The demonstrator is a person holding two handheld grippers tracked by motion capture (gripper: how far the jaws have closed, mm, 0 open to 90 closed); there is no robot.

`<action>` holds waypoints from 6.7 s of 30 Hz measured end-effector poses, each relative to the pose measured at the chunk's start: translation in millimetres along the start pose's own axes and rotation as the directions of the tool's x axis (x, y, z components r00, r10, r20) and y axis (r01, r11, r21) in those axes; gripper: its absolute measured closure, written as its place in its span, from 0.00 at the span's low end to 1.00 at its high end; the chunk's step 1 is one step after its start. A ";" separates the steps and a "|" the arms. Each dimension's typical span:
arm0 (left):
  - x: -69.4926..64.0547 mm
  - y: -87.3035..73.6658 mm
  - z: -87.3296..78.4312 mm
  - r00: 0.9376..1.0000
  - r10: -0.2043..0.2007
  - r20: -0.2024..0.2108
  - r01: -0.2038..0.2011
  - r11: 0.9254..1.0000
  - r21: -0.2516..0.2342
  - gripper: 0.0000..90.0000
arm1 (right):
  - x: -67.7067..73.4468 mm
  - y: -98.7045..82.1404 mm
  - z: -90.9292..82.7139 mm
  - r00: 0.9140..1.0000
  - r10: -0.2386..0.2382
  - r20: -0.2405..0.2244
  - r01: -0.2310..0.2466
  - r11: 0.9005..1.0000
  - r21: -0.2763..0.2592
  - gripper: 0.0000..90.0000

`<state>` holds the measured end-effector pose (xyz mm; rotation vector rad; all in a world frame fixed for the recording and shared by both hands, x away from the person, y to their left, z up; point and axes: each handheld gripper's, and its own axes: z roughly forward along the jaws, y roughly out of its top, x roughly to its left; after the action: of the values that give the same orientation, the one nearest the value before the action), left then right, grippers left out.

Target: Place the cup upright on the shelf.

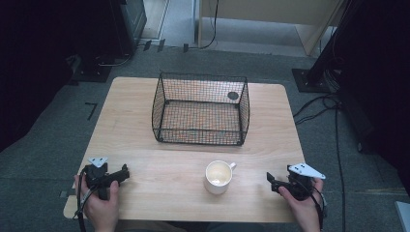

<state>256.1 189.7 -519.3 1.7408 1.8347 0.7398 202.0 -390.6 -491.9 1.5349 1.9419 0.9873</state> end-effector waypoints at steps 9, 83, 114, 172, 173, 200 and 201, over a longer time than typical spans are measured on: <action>-0.3 0.0 0.0 1.000 0.005 0.004 -0.005 1.000 0.000 0.00 | 14.5 4.9 -0.9 0.999 -0.025 -0.032 0.025 1.000 -0.005 0.14; -1.8 0.3 0.1 1.000 0.009 0.008 -0.010 1.000 0.002 0.00 | 121.7 26.0 0.2 0.943 -0.150 -0.298 0.148 0.989 -0.030 0.08; -2.4 0.3 0.3 1.000 0.012 0.012 -0.012 1.000 -0.001 0.00 | 154.7 28.4 25.8 0.944 -0.167 -0.285 0.162 0.986 -0.039 0.04; -3.6 0.3 0.2 0.999 0.025 0.023 -0.025 1.000 0.001 0.00 | 170.5 79.4 22.6 0.949 -0.188 -0.253 0.168 0.981 -0.100 0.09; -3.6 0.3 0.2 0.999 0.025 0.023 -0.025 1.000 0.001 0.00 | 170.5 79.4 22.6 0.949 -0.188 -0.253 0.168 0.981 -0.100 0.09; -3.9 0.3 0.2 0.999 0.025 0.026 -0.025 1.000 0.000 0.00 | 171.1 130.6 17.4 0.938 -0.210 -0.274 0.182 0.976 -0.122 0.09; -3.8 0.3 0.2 0.999 0.025 0.026 -0.025 1.000 0.000 0.00 | 170.2 132.7 17.8 0.938 -0.209 -0.276 0.181 0.976 -0.122 0.09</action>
<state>256.7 185.9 -519.2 1.7687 1.7990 0.7233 253.2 -207.2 -388.6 1.1704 2.1591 1.2502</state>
